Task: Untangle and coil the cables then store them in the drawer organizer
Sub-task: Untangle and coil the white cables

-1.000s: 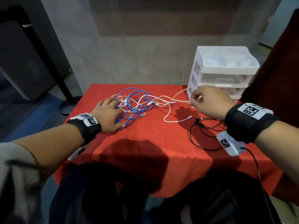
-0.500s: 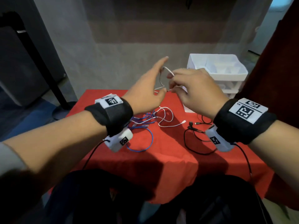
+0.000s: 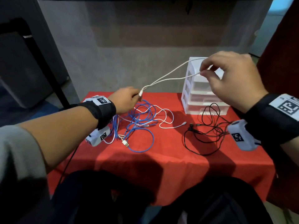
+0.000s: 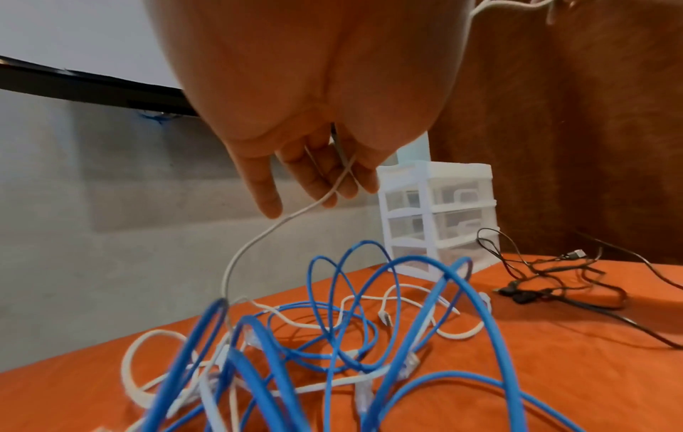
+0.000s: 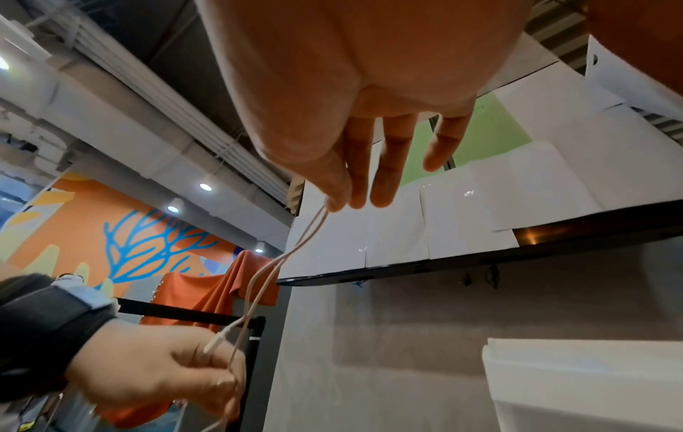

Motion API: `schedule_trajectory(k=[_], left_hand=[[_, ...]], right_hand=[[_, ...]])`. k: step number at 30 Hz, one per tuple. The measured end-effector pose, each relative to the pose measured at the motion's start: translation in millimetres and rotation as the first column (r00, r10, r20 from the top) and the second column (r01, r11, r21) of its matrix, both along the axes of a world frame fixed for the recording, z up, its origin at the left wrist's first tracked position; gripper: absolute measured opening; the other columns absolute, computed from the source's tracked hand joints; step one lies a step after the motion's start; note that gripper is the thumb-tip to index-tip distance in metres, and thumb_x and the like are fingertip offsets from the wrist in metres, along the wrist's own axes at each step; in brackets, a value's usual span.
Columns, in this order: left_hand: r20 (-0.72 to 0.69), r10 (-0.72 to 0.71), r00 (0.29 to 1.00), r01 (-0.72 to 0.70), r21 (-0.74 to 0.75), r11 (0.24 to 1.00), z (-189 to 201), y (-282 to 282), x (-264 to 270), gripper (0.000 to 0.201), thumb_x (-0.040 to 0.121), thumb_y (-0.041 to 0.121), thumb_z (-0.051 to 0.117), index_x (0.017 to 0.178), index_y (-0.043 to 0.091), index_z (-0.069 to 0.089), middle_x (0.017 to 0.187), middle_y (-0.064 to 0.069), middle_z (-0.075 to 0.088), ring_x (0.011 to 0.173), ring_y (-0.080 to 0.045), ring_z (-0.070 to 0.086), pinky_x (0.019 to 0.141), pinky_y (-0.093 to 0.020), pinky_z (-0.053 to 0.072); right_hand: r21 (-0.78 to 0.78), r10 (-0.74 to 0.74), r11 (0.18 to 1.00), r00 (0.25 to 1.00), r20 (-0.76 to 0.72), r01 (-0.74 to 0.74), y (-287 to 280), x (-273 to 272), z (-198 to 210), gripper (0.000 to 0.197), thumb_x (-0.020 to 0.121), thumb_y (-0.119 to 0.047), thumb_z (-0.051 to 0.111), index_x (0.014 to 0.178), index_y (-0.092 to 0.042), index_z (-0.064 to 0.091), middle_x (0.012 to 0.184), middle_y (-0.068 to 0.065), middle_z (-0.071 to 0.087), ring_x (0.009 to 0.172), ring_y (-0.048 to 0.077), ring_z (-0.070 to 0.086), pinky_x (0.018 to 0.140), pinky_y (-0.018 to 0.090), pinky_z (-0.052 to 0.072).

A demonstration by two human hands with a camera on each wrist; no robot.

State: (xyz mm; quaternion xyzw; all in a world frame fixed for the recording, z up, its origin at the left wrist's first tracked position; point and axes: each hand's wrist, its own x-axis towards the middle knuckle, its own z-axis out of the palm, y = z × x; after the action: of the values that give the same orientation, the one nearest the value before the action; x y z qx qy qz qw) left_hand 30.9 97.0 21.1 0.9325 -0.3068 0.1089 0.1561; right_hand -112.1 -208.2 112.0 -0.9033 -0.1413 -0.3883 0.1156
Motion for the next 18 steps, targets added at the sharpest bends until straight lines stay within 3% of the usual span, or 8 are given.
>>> schedule_trajectory(k=[2, 5, 7, 10, 14, 16, 18], left_hand=[[-0.008, 0.017, 1.0, -0.018, -0.052, 0.998, 7, 6, 2, 0.025, 0.105, 0.028, 0.046, 0.096, 0.016, 0.066, 0.093, -0.01, 0.068, 0.091, -0.033, 0.063, 0.081, -0.037, 0.048], [0.038, 0.076, 0.996, -0.058, -0.348, 0.936, 26, 6, 4, 0.027, 0.108, 0.032, 0.038, 0.093, 0.021, 0.059, 0.077, -0.006, 0.067, 0.077, -0.027, 0.066, 0.077, -0.039, 0.051], [0.128, 0.12, 0.984, -0.037, -0.516, 0.856, 44, 1, 2, 0.027, 0.106, 0.038, 0.038, 0.093, 0.025, 0.058, 0.068, 0.005, 0.06, 0.07, -0.027, 0.063, 0.073, -0.04, 0.052], [0.27, 0.118, 0.956, 0.077, -0.616, 0.784, 82, -14, -14, 0.029, 0.106, 0.037, 0.041, 0.097, 0.021, 0.063, 0.065, 0.023, 0.055, 0.065, -0.015, 0.058, 0.068, -0.033, 0.049], [0.303, 0.0, 0.953, 0.224, -0.707, 0.67, 121, -47, -43, 0.03, 0.106, 0.033, 0.042, 0.104, 0.015, 0.065, 0.066, 0.029, 0.055, 0.059, -0.009, 0.054, 0.059, -0.031, 0.054], [0.228, -0.117, 0.967, 0.252, -0.763, 0.595, 127, -68, -60, 0.029, 0.107, 0.03, 0.042, 0.107, 0.012, 0.064, 0.064, 0.024, 0.055, 0.054, -0.009, 0.052, 0.055, -0.038, 0.059], [0.118, -0.261, 0.958, 0.251, -0.786, 0.565, 125, -88, -78, 0.029, 0.107, 0.029, 0.042, 0.107, 0.011, 0.065, 0.067, 0.013, 0.054, 0.053, -0.015, 0.056, 0.058, -0.044, 0.059]], right_hand=[[0.007, -0.01, 1.0, 0.999, -0.047, 0.01, -2, 1, -7, 0.004, 0.09, -0.025, 0.065, 0.092, -0.029, 0.064, 0.092, -0.01, 0.062, 0.091, 0.019, 0.063, 0.091, 0.055, 0.047], [-0.05, -0.043, 0.998, 0.984, -0.174, 0.034, -2, 4, -21, 0.003, 0.089, -0.029, 0.065, 0.091, -0.029, 0.063, 0.094, -0.01, 0.062, 0.095, 0.023, 0.062, 0.09, 0.055, 0.048], [-0.07, -0.058, 0.997, 0.961, -0.269, 0.041, 1, 7, -31, 0.005, 0.089, -0.034, 0.066, 0.09, -0.028, 0.065, 0.096, -0.009, 0.066, 0.098, 0.025, 0.062, 0.09, 0.054, 0.049], [-0.012, -0.032, 0.999, 0.937, -0.348, 0.03, 10, 11, -39, 0.013, 0.091, -0.039, 0.064, 0.091, -0.027, 0.07, 0.093, -0.009, 0.071, 0.094, 0.02, 0.066, 0.089, 0.049, 0.051], [0.133, 0.061, 0.991, 0.934, -0.353, -0.015, 37, 17, -40, 0.024, 0.091, -0.037, 0.071, 0.109, -0.021, 0.074, 0.104, -0.002, 0.071, 0.087, 0.018, 0.067, 0.087, 0.038, 0.053], [0.233, 0.148, 0.971, 0.909, -0.389, -0.059, 58, 20, -38, 0.041, 0.09, -0.041, 0.073, 0.123, -0.018, 0.069, 0.116, -0.001, 0.069, 0.087, 0.016, 0.068, 0.086, 0.033, 0.052], [0.381, 0.255, 0.921, 0.861, -0.439, -0.079, 82, 23, -37, 0.044, 0.091, -0.042, 0.073, 0.126, -0.017, 0.066, 0.114, 0.0, 0.07, 0.083, 0.011, 0.067, 0.077, 0.026, 0.049]])
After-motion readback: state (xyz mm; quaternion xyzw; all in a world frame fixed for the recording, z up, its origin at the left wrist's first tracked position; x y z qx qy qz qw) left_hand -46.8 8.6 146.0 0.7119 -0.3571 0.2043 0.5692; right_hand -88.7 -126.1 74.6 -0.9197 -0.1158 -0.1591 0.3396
